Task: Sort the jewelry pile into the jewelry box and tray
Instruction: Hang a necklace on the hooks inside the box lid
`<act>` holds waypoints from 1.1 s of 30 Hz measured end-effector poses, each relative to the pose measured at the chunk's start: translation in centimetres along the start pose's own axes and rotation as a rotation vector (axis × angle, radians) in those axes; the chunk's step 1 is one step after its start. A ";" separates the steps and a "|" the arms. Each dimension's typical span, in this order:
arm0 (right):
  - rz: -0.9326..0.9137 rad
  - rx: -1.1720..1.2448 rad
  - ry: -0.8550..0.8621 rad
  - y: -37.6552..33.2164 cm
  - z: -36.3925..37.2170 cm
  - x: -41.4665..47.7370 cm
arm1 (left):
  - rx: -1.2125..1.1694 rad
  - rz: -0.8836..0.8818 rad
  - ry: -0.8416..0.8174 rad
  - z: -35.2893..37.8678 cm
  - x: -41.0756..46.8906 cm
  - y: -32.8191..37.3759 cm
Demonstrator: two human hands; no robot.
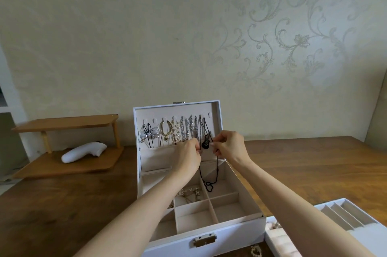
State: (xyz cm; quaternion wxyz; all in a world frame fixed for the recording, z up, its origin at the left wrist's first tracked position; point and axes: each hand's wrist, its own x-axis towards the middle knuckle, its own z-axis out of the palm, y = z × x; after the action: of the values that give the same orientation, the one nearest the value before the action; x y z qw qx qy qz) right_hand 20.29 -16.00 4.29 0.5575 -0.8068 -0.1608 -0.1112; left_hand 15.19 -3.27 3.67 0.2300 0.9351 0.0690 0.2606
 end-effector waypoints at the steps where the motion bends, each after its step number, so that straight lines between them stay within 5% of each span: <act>1: -0.002 -0.005 -0.011 0.0 -0.1 0.0 | 0.005 0.006 -0.015 0.0 -0.1 0.0; 19: -0.034 -0.028 -0.130 -0.2 -1.1 0.0 | 0.025 0.040 -0.107 -0.1 -0.8 -0.1; 26: 0.119 0.155 -0.230 0.4 -0.6 -2.2 | -0.331 -0.159 -0.187 -0.1 -1.1 0.8; 33: 0.064 0.195 -0.231 -0.7 -0.8 -4.7 | -0.282 -0.134 -0.126 -0.4 -2.5 1.1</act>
State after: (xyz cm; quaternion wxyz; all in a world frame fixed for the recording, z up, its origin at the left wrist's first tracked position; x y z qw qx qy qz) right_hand 15.66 -17.16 3.48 0.6144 -0.7610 -0.2079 0.0163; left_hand 12.92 -4.74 3.35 0.3798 0.9013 0.0795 0.1924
